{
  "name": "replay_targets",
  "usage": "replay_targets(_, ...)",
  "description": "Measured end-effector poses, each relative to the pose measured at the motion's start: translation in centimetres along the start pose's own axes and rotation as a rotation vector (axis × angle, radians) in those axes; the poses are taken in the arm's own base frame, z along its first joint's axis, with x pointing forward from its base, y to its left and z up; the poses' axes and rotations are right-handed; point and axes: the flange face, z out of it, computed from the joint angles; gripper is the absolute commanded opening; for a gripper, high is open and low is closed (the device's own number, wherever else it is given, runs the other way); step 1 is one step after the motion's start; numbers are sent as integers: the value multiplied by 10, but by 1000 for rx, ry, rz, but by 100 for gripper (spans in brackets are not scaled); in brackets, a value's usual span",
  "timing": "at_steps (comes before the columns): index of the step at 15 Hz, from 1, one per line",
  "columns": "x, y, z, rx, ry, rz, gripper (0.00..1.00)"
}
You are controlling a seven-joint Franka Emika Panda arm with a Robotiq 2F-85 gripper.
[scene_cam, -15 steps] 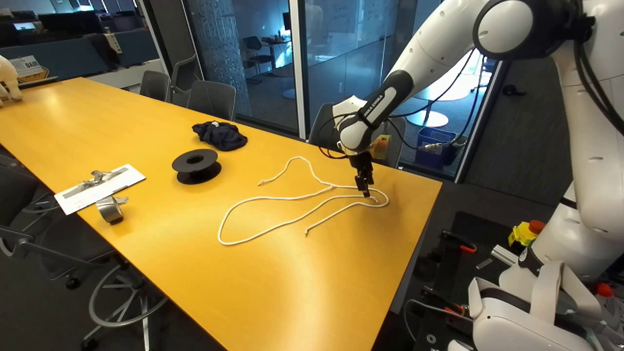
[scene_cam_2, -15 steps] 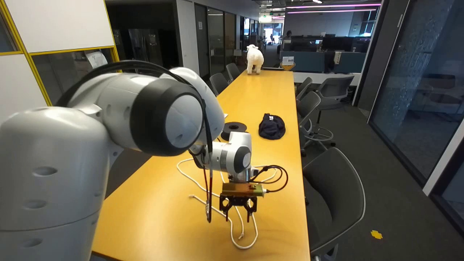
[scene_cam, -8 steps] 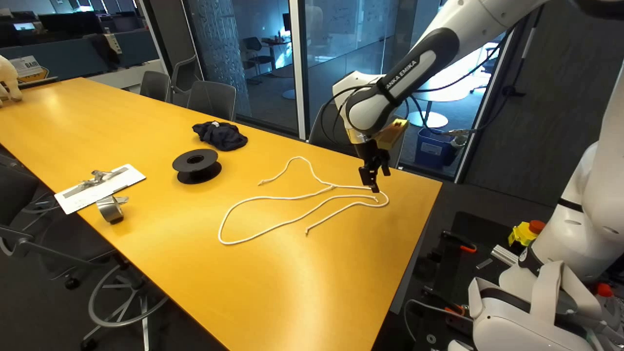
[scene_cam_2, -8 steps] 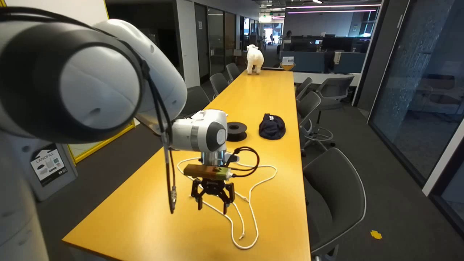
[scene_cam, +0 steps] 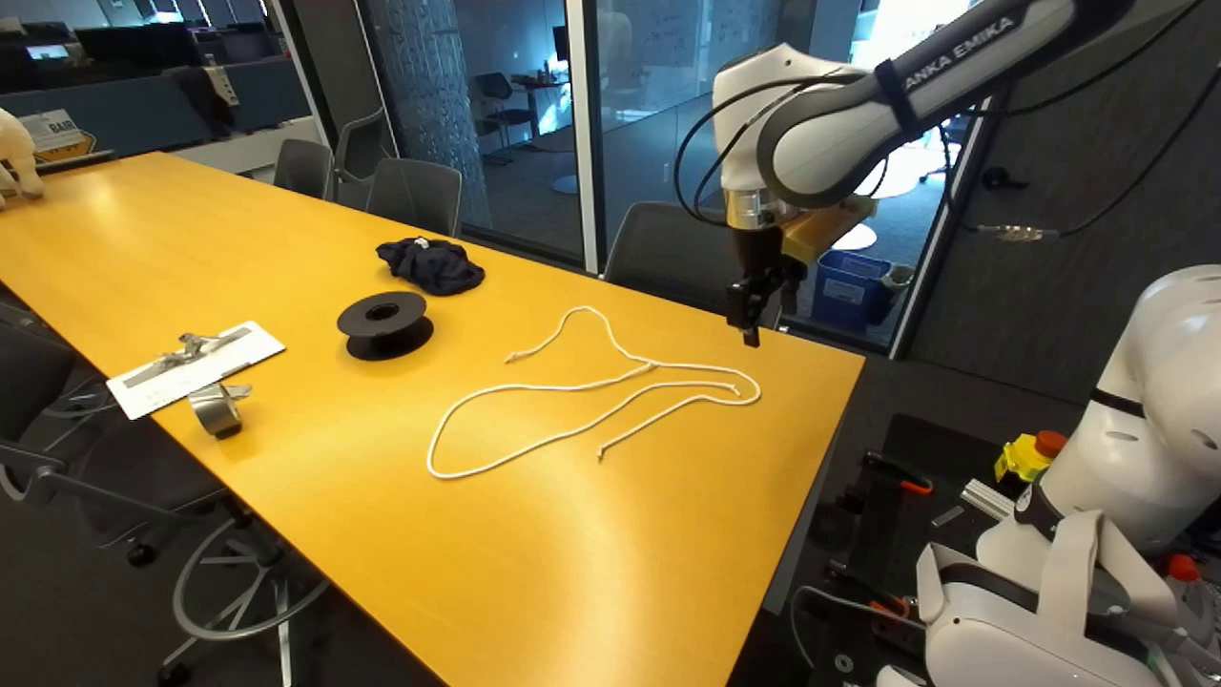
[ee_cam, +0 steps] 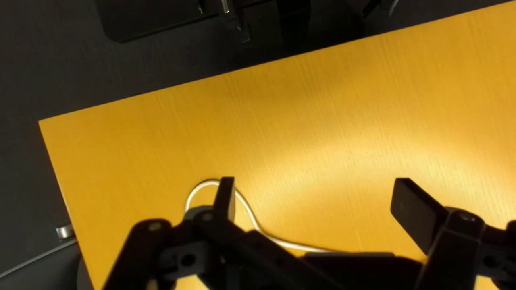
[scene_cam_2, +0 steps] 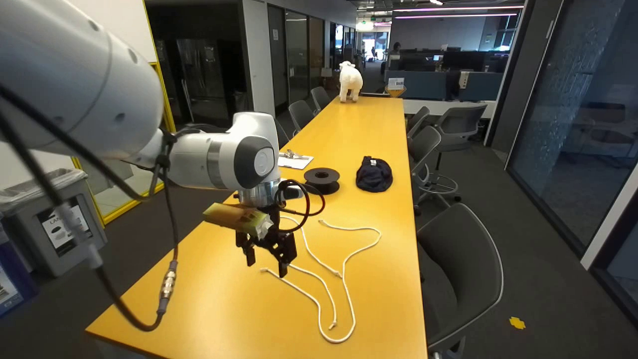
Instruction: Straighten out the string
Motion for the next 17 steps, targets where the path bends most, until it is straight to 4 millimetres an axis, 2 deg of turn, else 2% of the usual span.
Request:
replay_targets(3,-32,16,-40,18,80,21,100)
replay_targets(6,-58,29,-61,26,116,32,100)
replay_targets(11,-74,41,-63,30,129,33,100)
replay_targets(17,-75,43,-57,28,116,31,100)
